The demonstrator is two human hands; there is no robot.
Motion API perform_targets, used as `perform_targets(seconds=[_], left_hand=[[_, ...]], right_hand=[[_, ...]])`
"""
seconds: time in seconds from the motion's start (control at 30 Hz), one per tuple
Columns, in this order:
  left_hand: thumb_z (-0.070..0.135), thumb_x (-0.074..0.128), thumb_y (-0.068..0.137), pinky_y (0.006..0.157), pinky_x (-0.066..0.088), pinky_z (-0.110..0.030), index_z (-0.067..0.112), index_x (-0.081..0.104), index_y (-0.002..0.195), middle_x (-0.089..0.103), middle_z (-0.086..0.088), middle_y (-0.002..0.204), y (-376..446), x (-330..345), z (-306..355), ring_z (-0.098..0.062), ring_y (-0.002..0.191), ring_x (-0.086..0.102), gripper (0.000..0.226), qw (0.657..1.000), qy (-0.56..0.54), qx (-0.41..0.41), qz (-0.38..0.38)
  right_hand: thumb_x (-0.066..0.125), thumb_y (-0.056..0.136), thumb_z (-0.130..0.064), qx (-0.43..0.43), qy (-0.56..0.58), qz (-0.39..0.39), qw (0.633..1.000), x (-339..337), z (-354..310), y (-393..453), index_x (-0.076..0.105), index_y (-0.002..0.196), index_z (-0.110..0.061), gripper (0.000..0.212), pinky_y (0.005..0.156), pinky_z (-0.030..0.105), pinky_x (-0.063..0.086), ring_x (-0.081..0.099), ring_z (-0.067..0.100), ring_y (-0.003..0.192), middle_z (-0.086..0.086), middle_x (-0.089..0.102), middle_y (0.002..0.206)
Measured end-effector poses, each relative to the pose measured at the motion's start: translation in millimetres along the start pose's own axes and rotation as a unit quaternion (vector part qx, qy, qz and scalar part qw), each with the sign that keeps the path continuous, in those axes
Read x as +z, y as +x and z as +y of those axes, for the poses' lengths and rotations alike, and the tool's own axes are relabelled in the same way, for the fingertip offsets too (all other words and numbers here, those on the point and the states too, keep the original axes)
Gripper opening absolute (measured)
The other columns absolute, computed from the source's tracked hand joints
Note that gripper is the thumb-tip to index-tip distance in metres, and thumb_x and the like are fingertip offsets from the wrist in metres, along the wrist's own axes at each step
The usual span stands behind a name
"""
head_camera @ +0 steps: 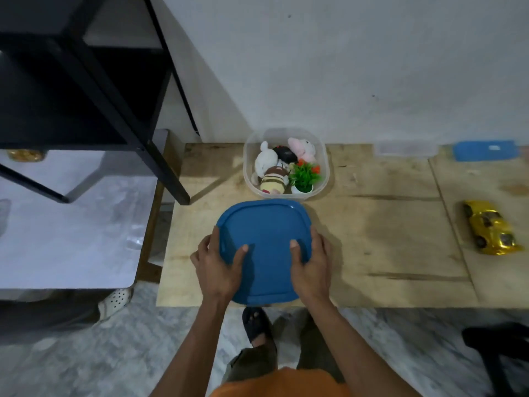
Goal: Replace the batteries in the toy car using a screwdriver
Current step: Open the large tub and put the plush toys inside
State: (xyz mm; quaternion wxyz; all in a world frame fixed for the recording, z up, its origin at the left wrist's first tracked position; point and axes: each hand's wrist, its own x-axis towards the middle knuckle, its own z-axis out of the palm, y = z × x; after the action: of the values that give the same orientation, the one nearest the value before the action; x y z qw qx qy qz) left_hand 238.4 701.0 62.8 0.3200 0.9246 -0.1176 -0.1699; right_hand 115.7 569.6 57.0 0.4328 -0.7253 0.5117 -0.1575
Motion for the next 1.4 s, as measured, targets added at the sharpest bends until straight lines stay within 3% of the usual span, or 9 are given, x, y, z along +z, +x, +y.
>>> perform_targets(seconds=[0.17,0.3,0.47,0.7,0.93,1.07,1.17,1.4], left_hand=[[0.049,0.078,0.08,0.101,0.04,-0.048,0.02,0.043,0.15,0.041,-0.013,0.145,21,-6,47,-0.036,0.129,0.032,0.084,0.998,-0.034,0.046,-0.001],[0.044,0.079,0.08,0.105,0.037,-0.049,0.017,0.042,0.15,0.037,-0.017,0.147,53,4,86,-0.038,0.131,0.031,0.084,0.997,-0.046,0.057,-0.005],[0.053,0.077,0.079,0.098,0.045,-0.05,0.019,0.036,0.153,0.047,-0.016,0.142,105,24,120,-0.039,0.13,0.042,0.091,0.996,-0.03,0.08,-0.011],[0.064,0.073,0.078,0.108,0.038,-0.056,0.018,0.02,0.158,0.036,-0.011,0.154,159,45,143,-0.036,0.136,0.033,0.107,0.997,0.022,0.077,-0.004],[0.067,0.067,0.08,0.112,0.033,-0.053,0.021,0.011,0.159,0.025,-0.01,0.16,190,64,140,-0.033,0.14,0.026,0.107,0.997,0.051,0.056,-0.022],[0.069,0.061,0.084,0.113,0.037,-0.056,0.026,0.0,0.16,0.01,-0.003,0.166,189,74,132,-0.028,0.15,0.019,0.106,0.997,0.029,0.059,-0.039],[0.075,0.054,0.085,0.109,0.042,-0.058,0.028,-0.001,0.159,0.012,-0.002,0.166,192,79,126,-0.029,0.15,0.022,0.104,0.995,0.042,0.079,-0.035],[0.067,0.051,0.092,0.109,0.044,-0.051,0.023,0.003,0.159,0.012,-0.002,0.165,194,82,122,-0.029,0.148,0.027,0.093,0.993,0.04,0.11,-0.026]], right_hand=[[0.061,0.096,-0.042,-0.018,-0.021,0.053,0.998,-29,-32,32,0.037,0.153,-0.022,0.065,0.087,0.021,0.037,0.048,0.015,0.119,0.004,0.039,0.138],[0.063,0.095,-0.042,-0.021,-0.002,0.09,0.996,-44,-53,76,0.038,0.152,-0.026,0.064,0.083,0.022,0.039,0.042,0.004,0.104,0.001,0.039,0.133],[0.063,0.094,-0.045,-0.014,-0.021,0.1,0.995,-45,-61,140,0.042,0.149,-0.021,0.064,0.082,0.029,0.044,0.048,0.02,0.12,0.006,0.038,0.138],[0.061,0.093,-0.049,-0.006,-0.053,0.038,0.998,-23,-66,213,0.034,0.153,-0.02,0.072,0.092,0.033,0.045,0.043,0.026,0.123,0.01,0.036,0.137],[0.056,0.092,-0.059,-0.006,-0.092,-0.002,0.996,4,-51,243,0.023,0.156,-0.021,0.081,0.099,0.046,0.047,0.042,0.034,0.124,0.013,0.032,0.14],[0.049,0.096,-0.058,-0.029,-0.089,-0.016,0.995,8,-45,243,0.012,0.159,-0.017,0.084,0.115,0.046,0.033,0.026,0.03,0.145,0.011,0.019,0.161],[0.045,0.098,-0.058,-0.029,-0.095,-0.036,0.994,5,-43,244,0.002,0.16,-0.02,0.084,0.12,0.042,0.024,0.016,0.025,0.152,0.005,0.01,0.167],[0.041,0.098,-0.061,-0.036,-0.147,-0.027,0.988,7,-44,248,0.004,0.16,-0.022,0.082,0.11,0.047,0.039,0.034,0.029,0.142,0.006,0.022,0.162]])
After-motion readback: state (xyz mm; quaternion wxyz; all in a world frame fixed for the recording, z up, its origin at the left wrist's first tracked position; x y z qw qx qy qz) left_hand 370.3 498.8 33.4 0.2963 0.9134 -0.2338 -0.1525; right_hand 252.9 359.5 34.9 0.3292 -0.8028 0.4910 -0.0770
